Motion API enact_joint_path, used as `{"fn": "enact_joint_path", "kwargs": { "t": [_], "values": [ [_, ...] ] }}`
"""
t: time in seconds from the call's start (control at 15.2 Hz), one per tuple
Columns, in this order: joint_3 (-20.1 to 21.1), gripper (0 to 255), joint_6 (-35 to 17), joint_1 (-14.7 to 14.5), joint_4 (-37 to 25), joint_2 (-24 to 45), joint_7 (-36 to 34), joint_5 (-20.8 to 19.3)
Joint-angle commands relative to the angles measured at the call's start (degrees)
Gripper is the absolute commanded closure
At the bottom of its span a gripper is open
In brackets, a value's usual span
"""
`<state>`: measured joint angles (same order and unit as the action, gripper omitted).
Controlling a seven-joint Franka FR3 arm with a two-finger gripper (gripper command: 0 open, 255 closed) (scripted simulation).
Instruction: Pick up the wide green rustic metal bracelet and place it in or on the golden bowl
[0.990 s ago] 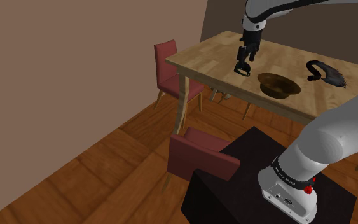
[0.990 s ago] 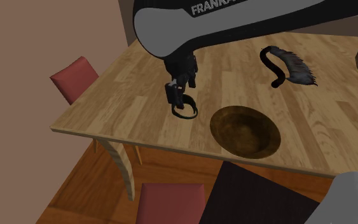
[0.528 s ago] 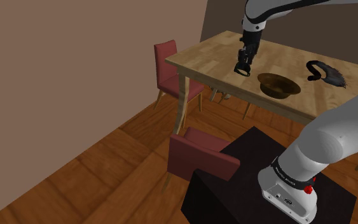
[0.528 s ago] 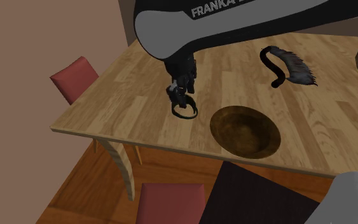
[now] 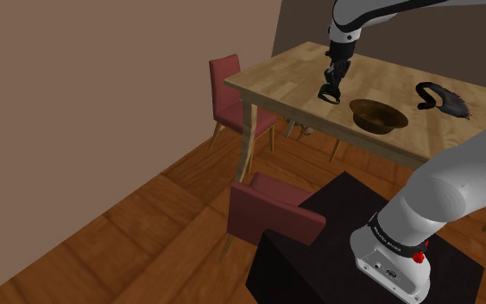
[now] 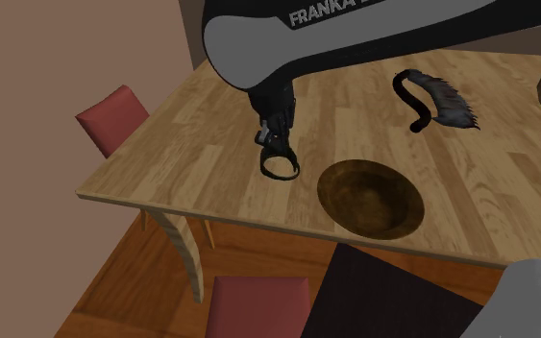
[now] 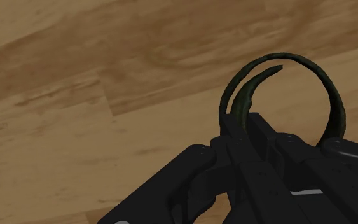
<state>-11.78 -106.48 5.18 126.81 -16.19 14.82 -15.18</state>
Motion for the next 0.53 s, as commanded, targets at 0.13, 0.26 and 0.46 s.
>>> {"fn": "enact_joint_path", "kwargs": {
  "t": [0.13,0.26,0.46],
  "values": [
    [0.1,255,1.5,0.0,-1.3,-0.3,0.3,0.1],
    [0.2,255,3.1,-0.1,-2.6,-0.5,0.5,0.2],
    [0.4,255,5.3,-0.2,-4.7,-0.7,0.9,0.4]
  ]
}}
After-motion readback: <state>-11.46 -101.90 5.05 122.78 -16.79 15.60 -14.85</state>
